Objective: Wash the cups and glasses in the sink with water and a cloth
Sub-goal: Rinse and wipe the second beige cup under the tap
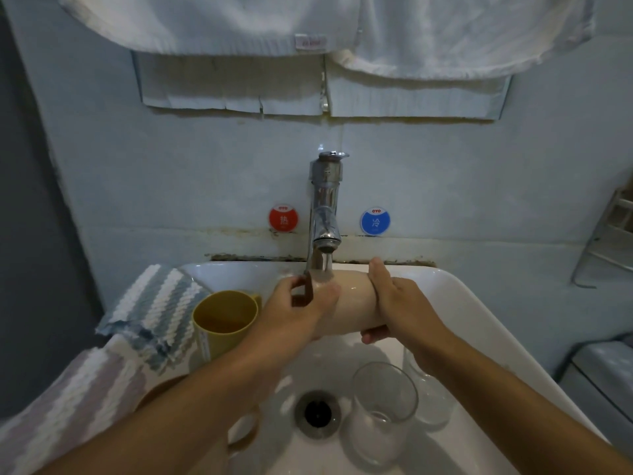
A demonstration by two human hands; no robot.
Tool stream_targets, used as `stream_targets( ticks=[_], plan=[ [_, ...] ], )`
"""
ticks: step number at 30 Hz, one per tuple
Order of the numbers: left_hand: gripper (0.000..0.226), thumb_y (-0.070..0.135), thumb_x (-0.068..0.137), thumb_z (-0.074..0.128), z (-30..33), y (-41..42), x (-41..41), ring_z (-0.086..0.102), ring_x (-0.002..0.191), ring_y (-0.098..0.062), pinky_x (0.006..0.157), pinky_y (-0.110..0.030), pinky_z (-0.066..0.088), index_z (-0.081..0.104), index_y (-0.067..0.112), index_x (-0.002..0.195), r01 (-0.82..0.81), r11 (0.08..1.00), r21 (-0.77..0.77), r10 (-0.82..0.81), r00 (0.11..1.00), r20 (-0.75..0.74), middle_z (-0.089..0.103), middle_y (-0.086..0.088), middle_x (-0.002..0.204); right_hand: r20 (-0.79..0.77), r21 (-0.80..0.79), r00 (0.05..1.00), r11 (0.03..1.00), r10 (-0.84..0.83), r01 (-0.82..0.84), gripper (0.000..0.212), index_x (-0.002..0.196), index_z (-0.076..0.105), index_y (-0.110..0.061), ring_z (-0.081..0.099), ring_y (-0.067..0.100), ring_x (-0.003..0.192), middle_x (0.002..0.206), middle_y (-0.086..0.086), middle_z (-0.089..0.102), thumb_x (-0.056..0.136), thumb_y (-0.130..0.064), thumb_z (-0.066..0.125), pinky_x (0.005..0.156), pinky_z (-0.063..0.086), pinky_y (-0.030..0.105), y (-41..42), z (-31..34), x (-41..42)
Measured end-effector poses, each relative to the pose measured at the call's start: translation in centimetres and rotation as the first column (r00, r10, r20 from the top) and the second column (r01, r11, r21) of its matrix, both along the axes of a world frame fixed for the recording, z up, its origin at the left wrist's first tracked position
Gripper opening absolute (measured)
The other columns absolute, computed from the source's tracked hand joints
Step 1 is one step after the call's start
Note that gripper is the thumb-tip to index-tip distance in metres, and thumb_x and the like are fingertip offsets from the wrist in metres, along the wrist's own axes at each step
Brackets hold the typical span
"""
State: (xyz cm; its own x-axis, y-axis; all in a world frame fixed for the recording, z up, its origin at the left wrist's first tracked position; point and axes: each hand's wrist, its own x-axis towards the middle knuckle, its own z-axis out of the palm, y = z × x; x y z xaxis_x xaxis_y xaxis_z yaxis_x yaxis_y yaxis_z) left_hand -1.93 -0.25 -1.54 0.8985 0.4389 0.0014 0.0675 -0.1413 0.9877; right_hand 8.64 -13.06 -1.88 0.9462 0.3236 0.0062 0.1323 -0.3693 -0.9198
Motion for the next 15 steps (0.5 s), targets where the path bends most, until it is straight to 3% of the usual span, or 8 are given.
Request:
stream_targets(
  ticks=[4, 7, 9, 12, 15],
  plan=[
    [0.082, 0.035, 0.078, 0.078, 0.09, -0.37, 0.13, 0.061, 0.095, -0.011, 0.078, -0.030, 0.059, 0.029, 0.040, 0.144, 0.080, 0.991, 0.104, -0.078, 0.997, -0.022, 0.049, 0.014, 0.113, -0.049, 0.059, 0.999, 0.998, -0.011, 0.014, 0.048, 0.116, 0.051, -0.018, 0.069, 0.024, 0.069, 0.108, 0.014, 0.065, 0.100, -0.057, 0.027, 0.063, 0.060, 0.028, -0.24, 0.22, 0.09],
    [0.085, 0.035, 0.079, 0.077, 0.26, -0.41, 0.12, 0.067, 0.087, -0.014, 0.067, -0.022, 0.058, 0.024, 0.040, 0.145, 0.087, 0.991, 0.100, -0.085, 0.996, -0.030, 0.049, 0.011, 0.111, -0.030, 0.106, 1.000, 0.994, -0.005, 0.008, 0.037, 0.092, 0.051, -0.026, 0.067, 0.024, 0.067, 0.096, 0.012, 0.065, 0.102, -0.054, 0.028, 0.059, 0.059, 0.029, -0.26, 0.65, -0.20],
    [0.084, 0.034, 0.079, 0.077, 0.31, -0.43, 0.05, 0.072, 0.083, -0.019, 0.070, -0.027, 0.060, 0.024, 0.039, 0.145, 0.129, 0.992, -0.002, -0.129, 0.991, -0.047, 0.054, 0.000, 0.112, 0.002, 0.117, 1.000, 0.993, 0.017, -0.017, 0.037, 0.089, 0.052, -0.029, 0.067, 0.024, 0.069, 0.092, 0.011, 0.065, 0.103, -0.053, 0.027, 0.056, 0.058, 0.028, -0.29, 0.76, -0.37],
    [0.075, 0.028, 0.078, 0.078, 0.24, -0.43, -0.21, 0.074, 0.085, -0.025, 0.075, -0.032, 0.061, 0.036, 0.027, 0.140, 0.168, 0.943, -0.288, -0.184, 0.983, -0.027, 0.059, -0.011, 0.115, -0.043, 0.112, 0.998, 0.992, 0.053, -0.048, 0.043, 0.108, 0.056, -0.024, 0.069, 0.026, 0.078, 0.103, 0.013, 0.066, 0.101, -0.057, 0.030, 0.059, 0.058, 0.027, -0.33, 0.47, -0.34],
    [0.050, 0.016, 0.076, 0.079, 0.32, -0.41, -0.18, 0.072, 0.089, -0.026, 0.082, -0.035, 0.060, 0.056, 0.007, 0.120, 0.107, 0.849, -0.517, -0.127, 0.992, -0.002, 0.064, -0.017, 0.110, -0.160, 0.165, 0.979, 0.981, 0.125, -0.098, 0.050, 0.123, 0.055, -0.018, 0.069, 0.028, 0.088, 0.114, 0.014, 0.064, 0.098, -0.059, 0.040, 0.068, 0.061, 0.033, -0.25, 0.25, -0.34]
  ],
)
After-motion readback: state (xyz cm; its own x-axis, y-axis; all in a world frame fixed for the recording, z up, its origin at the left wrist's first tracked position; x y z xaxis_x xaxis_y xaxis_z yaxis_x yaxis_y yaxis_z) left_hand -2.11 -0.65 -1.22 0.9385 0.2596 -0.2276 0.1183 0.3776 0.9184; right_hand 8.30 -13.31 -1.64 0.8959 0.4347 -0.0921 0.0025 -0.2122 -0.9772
